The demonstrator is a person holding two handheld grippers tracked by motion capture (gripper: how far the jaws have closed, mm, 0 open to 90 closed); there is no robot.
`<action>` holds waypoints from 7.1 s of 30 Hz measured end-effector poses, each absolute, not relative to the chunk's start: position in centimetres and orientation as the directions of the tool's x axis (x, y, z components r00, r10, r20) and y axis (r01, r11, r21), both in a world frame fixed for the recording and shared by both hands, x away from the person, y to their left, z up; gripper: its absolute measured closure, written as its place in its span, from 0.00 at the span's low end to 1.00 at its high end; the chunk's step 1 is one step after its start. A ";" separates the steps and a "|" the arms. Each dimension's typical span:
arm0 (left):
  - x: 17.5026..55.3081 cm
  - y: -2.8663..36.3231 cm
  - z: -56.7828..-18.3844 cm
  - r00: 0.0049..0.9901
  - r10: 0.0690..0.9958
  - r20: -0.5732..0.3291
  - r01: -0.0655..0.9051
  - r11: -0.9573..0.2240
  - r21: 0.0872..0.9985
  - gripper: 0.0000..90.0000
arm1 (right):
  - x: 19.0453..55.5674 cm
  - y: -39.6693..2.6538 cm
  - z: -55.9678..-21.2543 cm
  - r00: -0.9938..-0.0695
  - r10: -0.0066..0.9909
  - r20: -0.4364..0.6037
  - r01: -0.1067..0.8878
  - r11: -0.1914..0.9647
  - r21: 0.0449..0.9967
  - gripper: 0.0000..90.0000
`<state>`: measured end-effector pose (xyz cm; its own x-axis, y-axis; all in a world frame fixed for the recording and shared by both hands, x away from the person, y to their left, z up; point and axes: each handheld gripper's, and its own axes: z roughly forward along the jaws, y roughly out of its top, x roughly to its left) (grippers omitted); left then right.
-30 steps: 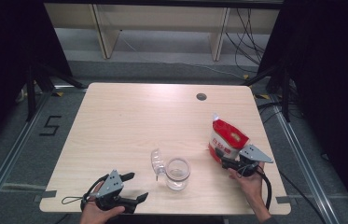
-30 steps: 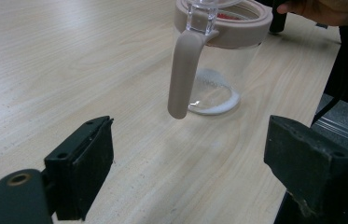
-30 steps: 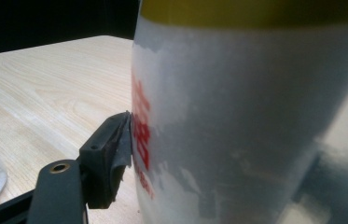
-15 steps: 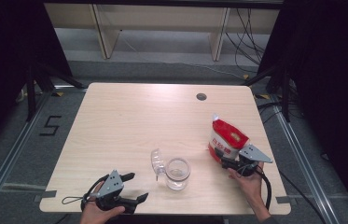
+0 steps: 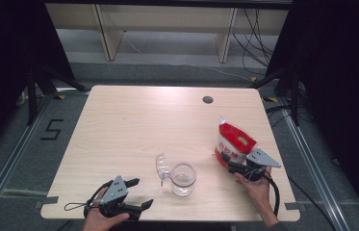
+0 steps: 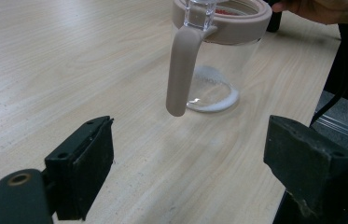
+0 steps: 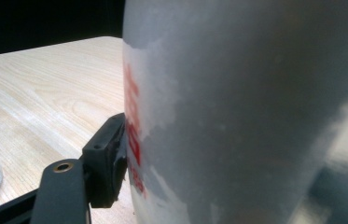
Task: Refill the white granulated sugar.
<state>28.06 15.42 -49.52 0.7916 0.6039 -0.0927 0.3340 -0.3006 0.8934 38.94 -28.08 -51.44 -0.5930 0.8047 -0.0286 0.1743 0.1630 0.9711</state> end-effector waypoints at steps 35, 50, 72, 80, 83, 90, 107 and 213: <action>28.0 15.3 -49.5 0.801 0.592 -0.086 0.330 -0.318 0.889 0.18 | 38.6 -26.7 -50.2 -0.590 0.803 -0.082 0.176 0.228 0.958 0.50; 28.1 15.3 -49.4 0.806 0.587 -0.071 0.314 -0.324 0.893 0.18 | 37.2 -26.9 -47.8 -0.529 0.779 -0.335 0.083 0.441 0.894 0.51; 28.1 15.6 -49.4 0.801 0.596 -0.066 0.310 -0.318 0.896 0.18 | 30.7 -24.8 -44.1 -0.514 0.658 -0.550 -0.047 0.619 0.784 0.52; 28.0 15.5 -49.4 0.789 0.608 -0.089 0.331 -0.300 0.895 0.18 | 29.1 -23.8 -43.9 -0.484 0.549 -0.681 -0.087 0.744 0.662 0.52; 28.0 15.5 -49.4 0.788 0.609 -0.093 0.333 -0.294 0.896 0.18 | 28.7 -23.4 -43.9 -0.466 0.499 -0.731 -0.106 0.789 0.606 0.52; 28.1 15.6 -49.4 0.798 0.599 -0.065 0.312 -0.318 0.895 0.18 | 28.1 -22.8 -44.1 -0.443 0.438 -0.782 -0.118 0.836 0.535 0.52; 28.1 15.6 -49.4 0.796 0.602 -0.064 0.314 -0.320 0.894 0.18 | 27.7 -21.7 -44.7 -0.359 0.237 -0.903 -0.156 0.938 0.309 0.52; 28.1 15.7 -49.6 0.797 0.601 -0.067 0.319 -0.323 0.891 0.18 | 27.4 -20.0 -44.9 -0.119 -0.317 -0.941 -0.290 0.917 -0.273 0.55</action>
